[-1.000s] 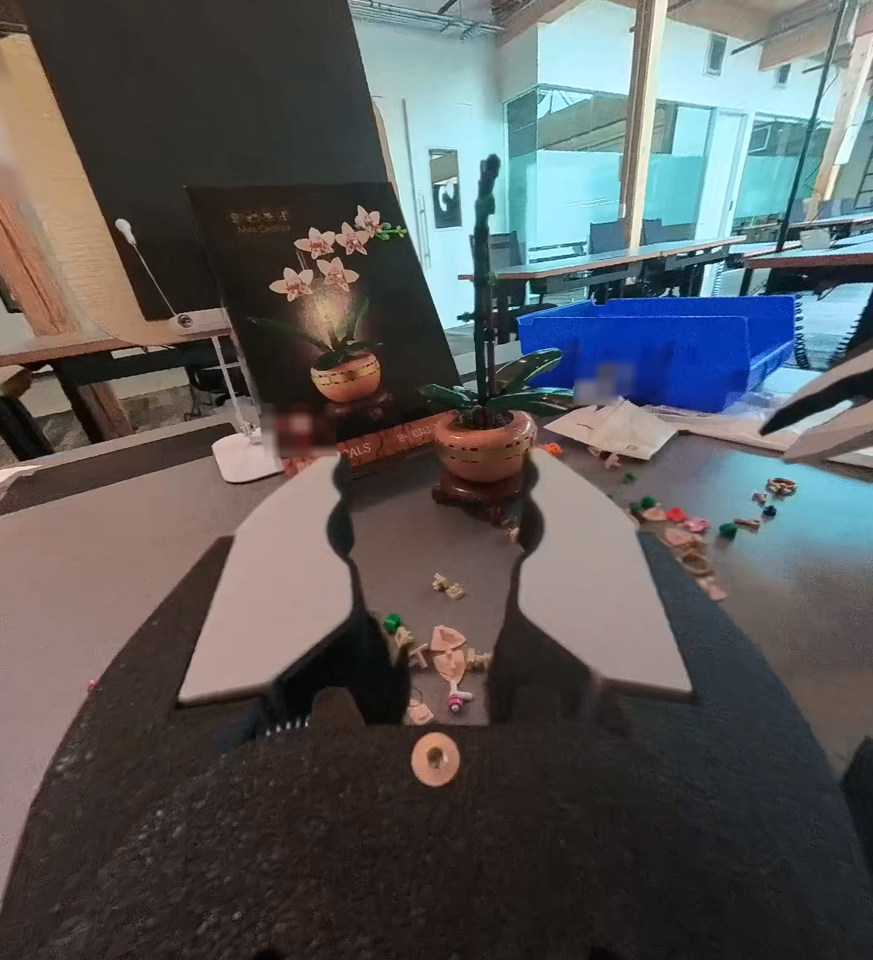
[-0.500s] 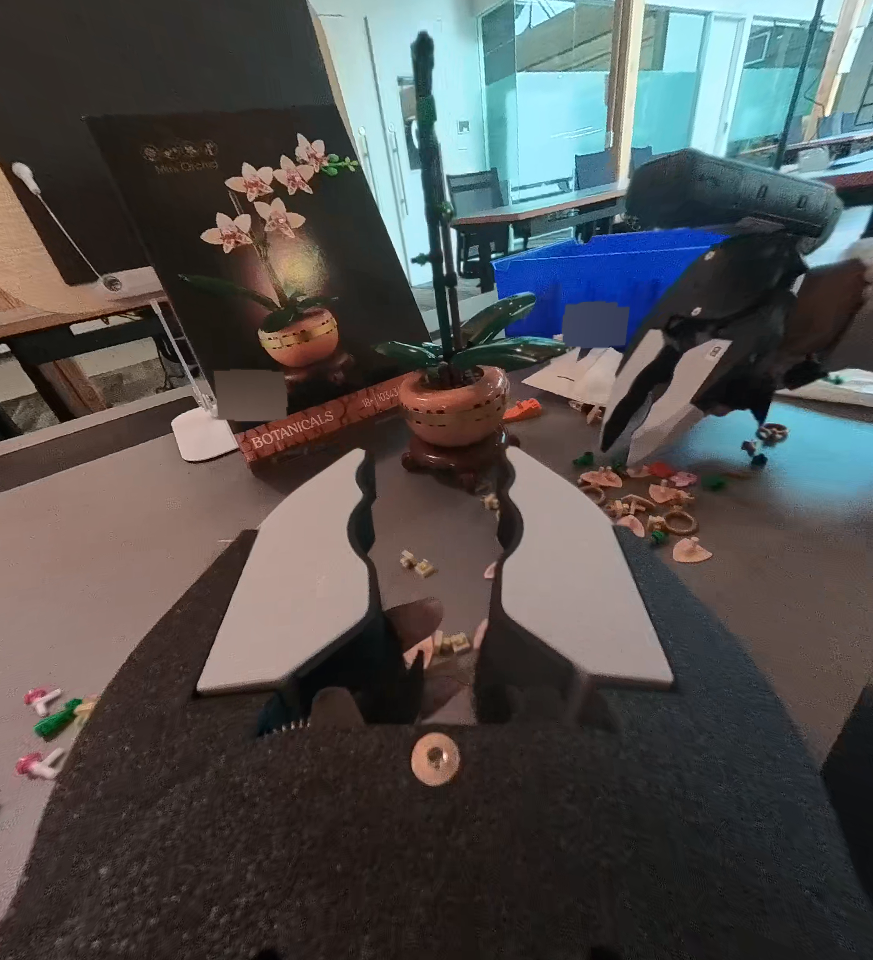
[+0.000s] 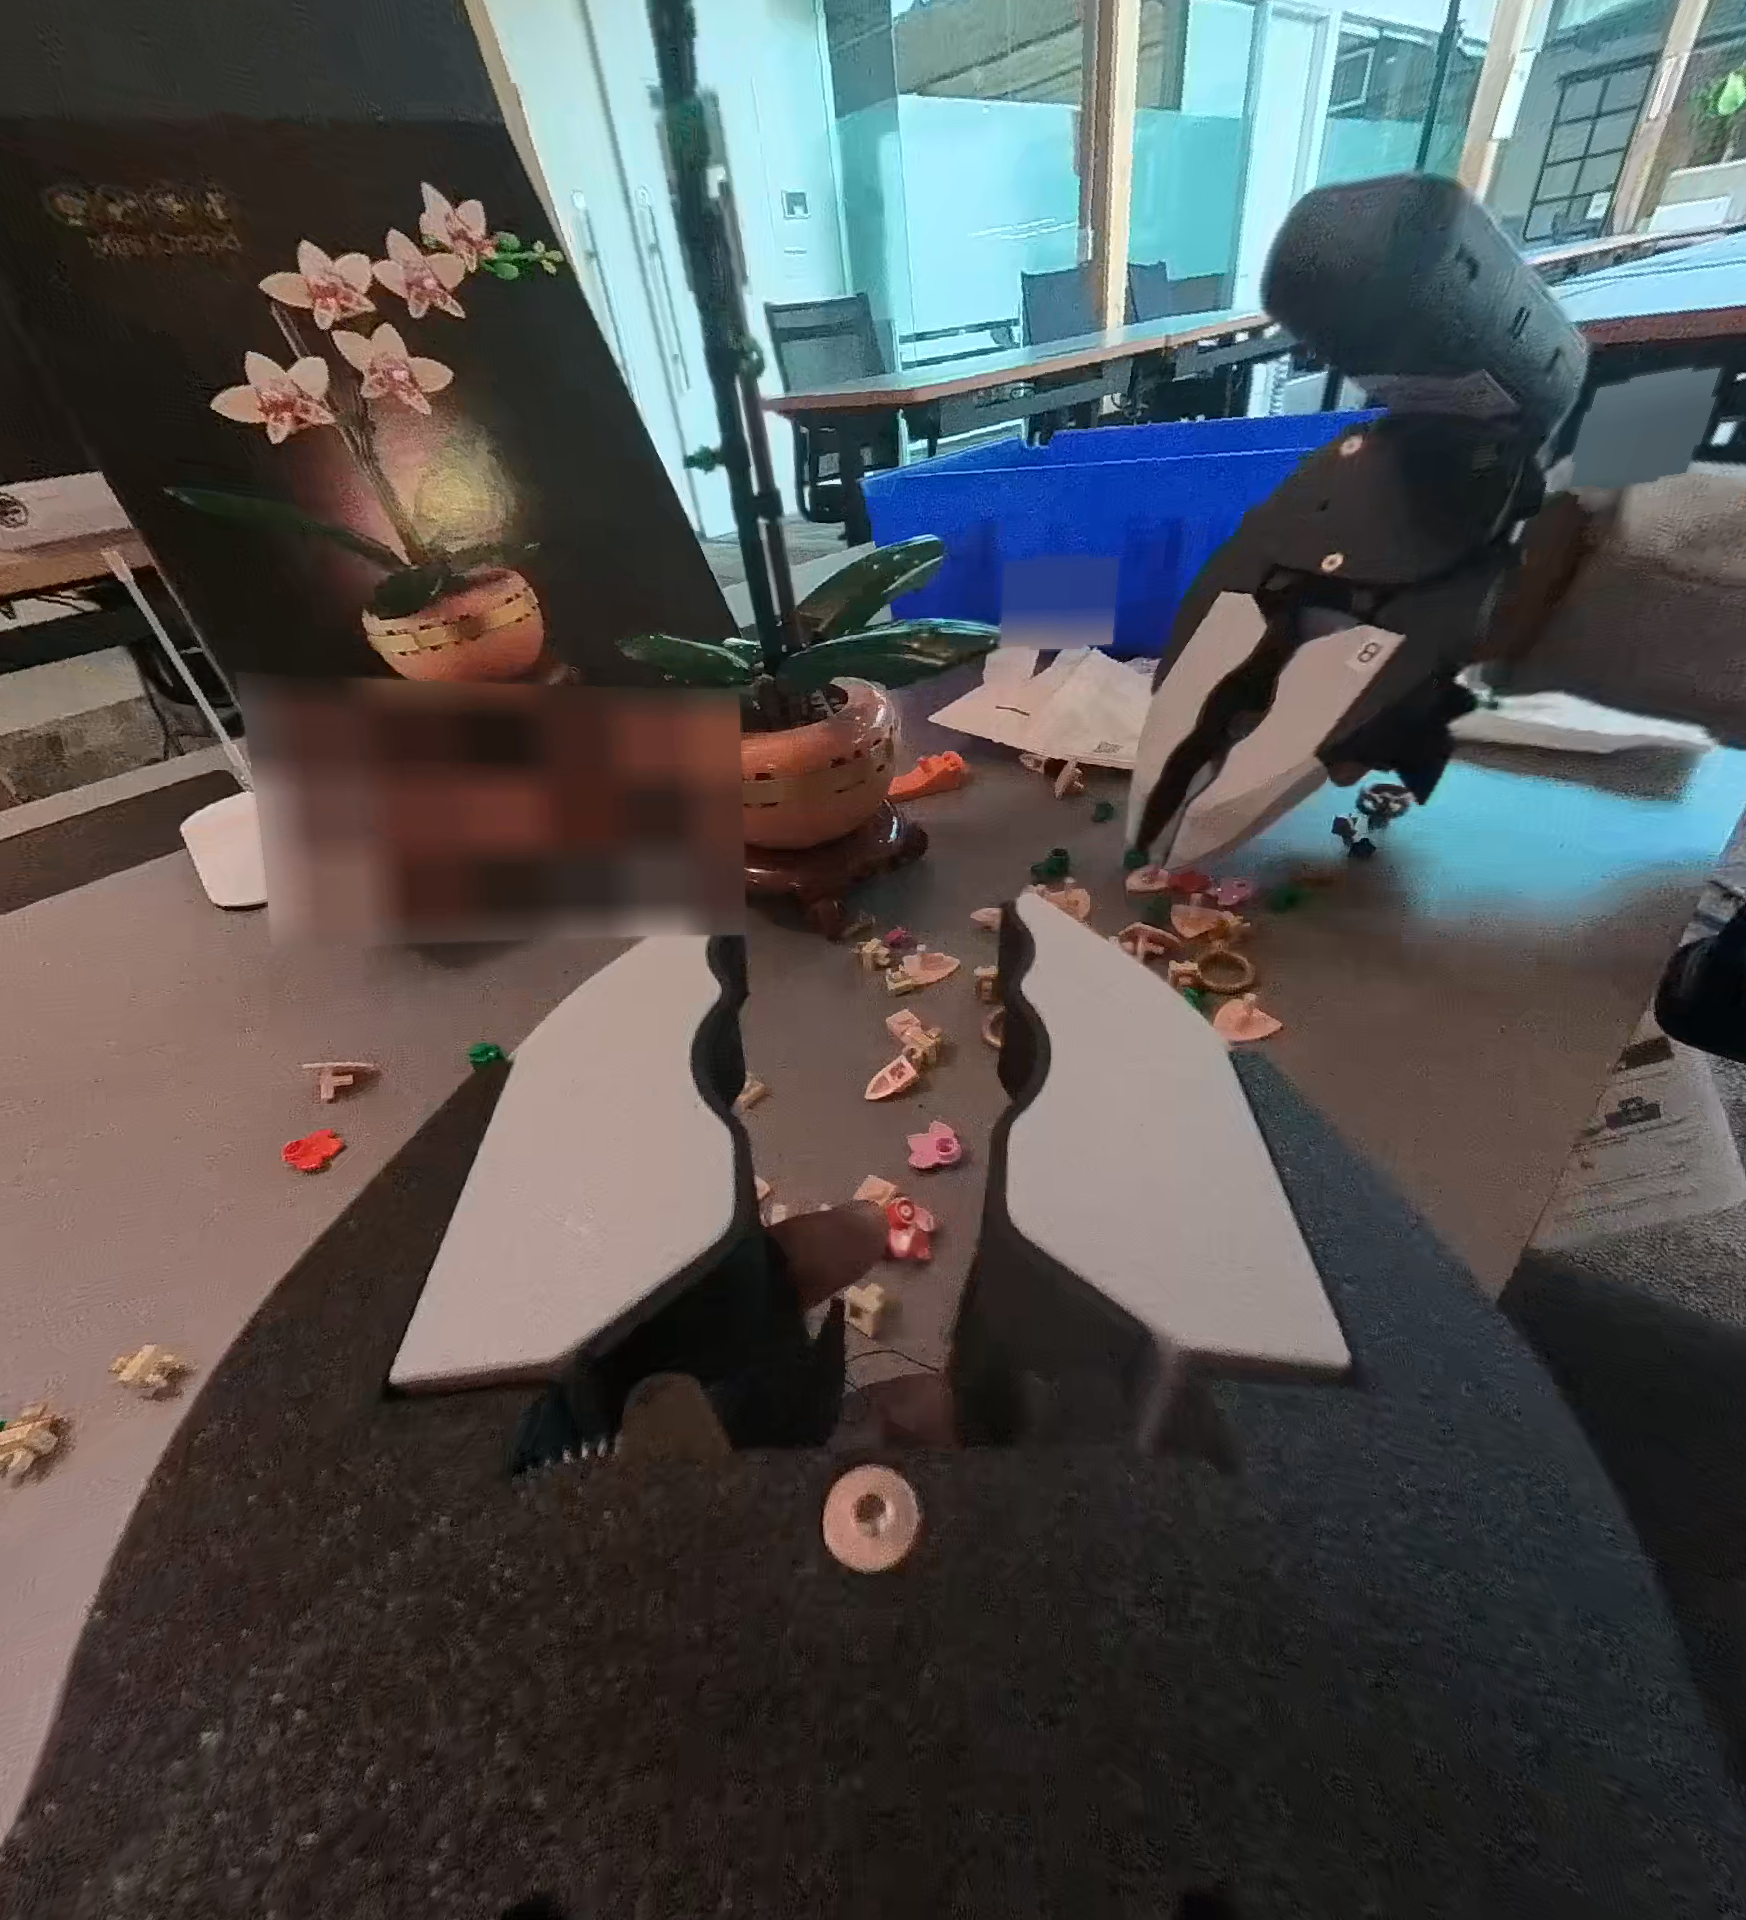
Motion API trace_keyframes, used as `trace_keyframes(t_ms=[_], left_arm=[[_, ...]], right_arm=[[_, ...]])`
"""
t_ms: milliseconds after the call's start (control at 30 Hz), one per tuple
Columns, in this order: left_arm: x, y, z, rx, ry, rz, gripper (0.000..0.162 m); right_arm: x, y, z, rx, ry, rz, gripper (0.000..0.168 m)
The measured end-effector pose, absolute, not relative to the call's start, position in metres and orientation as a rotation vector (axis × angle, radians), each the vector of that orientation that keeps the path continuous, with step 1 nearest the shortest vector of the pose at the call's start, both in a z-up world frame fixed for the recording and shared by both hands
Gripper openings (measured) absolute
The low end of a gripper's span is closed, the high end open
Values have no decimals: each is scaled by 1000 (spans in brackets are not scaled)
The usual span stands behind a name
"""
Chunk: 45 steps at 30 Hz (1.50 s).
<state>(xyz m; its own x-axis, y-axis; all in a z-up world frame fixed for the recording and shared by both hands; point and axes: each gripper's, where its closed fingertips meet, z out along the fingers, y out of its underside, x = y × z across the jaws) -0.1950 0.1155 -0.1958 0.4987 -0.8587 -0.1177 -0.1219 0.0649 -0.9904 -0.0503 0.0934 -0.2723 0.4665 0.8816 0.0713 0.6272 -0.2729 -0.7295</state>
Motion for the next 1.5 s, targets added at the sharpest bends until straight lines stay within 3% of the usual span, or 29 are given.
trace_keyframes(t_ms=[333, 400, 567, 800, 933, 1000, 1267, 1500], left_arm=[[-195, 102, -197, -1383, 983, -639, 46], [-196, 103, -198, -1388, 975, -650, 47], [-189, 93, -194, -1371, 988, -828, 50], [-164, 78, -192, -1360, 1112, -1115, 31], [-151, 72, -205, -1228, 1381, -784, 30], [-148, 73, -209, -1177, 1455, -632, 22], [-146, 67, -216, -1152, 1548, -548, 4], [-152, 60, -197, -1299, 1351, -1027, 3]], right_arm=[[-61, 84, -288, -2082, -1475, 599, 16], [-62, 86, -289, -2085, -1450, 582, 7], [-61, 93, -281, -2004, -1392, 458, 6], [-114, 77, -217, -1645, -1448, 472, 6], [-140, 67, -208, -1566, -1589, 433, 6], [-147, 63, -209, -1549, -1635, 440, 6], [-150, 63, -215, -1571, -1671, 430, 6], [-154, 60, -193, -1375, -1546, 437, 13]])
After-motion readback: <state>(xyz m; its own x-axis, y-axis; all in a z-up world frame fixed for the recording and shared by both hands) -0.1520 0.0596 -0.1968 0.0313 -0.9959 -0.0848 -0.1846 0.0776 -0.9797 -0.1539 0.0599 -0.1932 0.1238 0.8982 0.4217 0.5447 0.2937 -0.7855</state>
